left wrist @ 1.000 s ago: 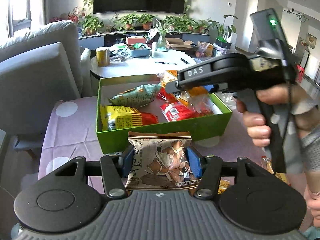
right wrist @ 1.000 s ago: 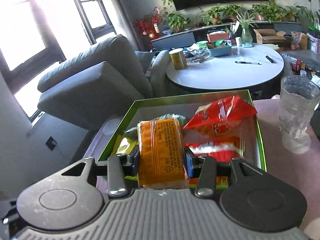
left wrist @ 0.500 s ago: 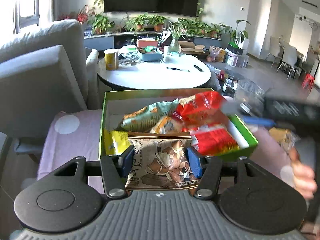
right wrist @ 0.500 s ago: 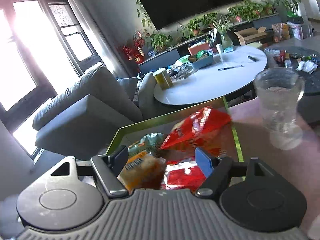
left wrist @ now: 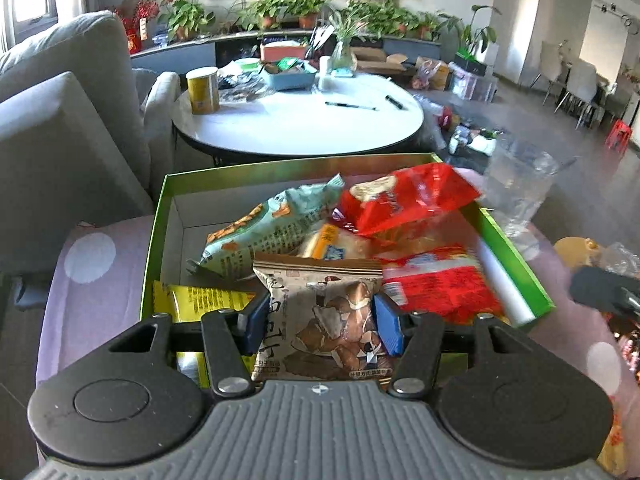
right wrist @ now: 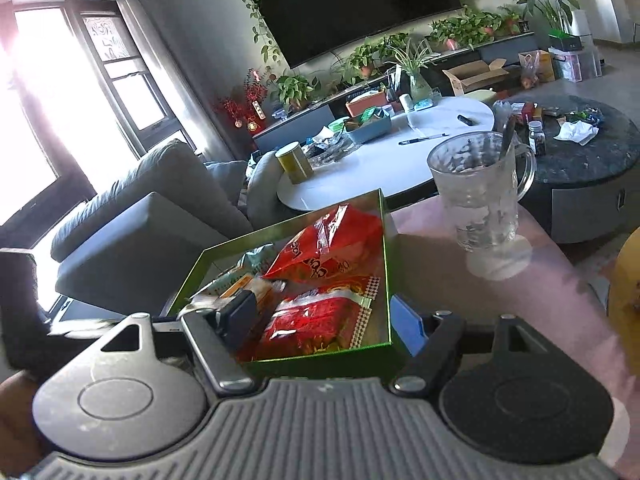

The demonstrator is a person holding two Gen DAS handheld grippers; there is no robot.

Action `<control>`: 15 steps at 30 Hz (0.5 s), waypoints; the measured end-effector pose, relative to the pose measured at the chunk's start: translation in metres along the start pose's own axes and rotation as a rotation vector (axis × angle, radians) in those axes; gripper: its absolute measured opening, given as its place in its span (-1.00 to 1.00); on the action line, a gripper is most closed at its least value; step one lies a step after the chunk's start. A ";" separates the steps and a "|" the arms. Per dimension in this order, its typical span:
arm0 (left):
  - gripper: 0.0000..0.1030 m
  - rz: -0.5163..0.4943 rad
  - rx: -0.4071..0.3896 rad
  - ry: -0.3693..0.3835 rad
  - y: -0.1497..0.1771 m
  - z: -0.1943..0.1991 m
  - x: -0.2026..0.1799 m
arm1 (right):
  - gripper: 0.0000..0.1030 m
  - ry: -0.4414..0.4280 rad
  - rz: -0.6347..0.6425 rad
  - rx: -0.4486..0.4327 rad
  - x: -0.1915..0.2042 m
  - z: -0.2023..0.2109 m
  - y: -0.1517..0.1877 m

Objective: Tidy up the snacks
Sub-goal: 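Carry both packets into the green box and open both grippers, then grasp the round white-and-brown packet with the left gripper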

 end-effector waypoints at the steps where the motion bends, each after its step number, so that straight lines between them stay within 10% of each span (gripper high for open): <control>1: 0.01 0.005 0.004 -0.003 -0.001 -0.004 0.002 | 0.47 -0.004 0.000 0.001 -0.002 0.001 0.001; 8: 0.03 0.065 0.011 -0.030 -0.005 -0.017 0.017 | 0.47 0.002 0.031 0.044 -0.007 0.002 0.011; 12: 0.54 0.062 -0.035 -0.043 -0.002 0.000 0.014 | 0.47 -0.001 0.064 0.086 -0.004 0.001 0.022; 15: 0.57 0.035 -0.080 -0.041 0.002 0.019 0.012 | 0.48 -0.006 0.088 0.114 0.001 0.002 0.030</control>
Point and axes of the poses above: each gripper's, at about its wrist camera, not at the fingertips, and z roughly against the way its jaws point, x to its left, y to its underside, the point moved 2 cm from there along -z, roughly the way its jaws point
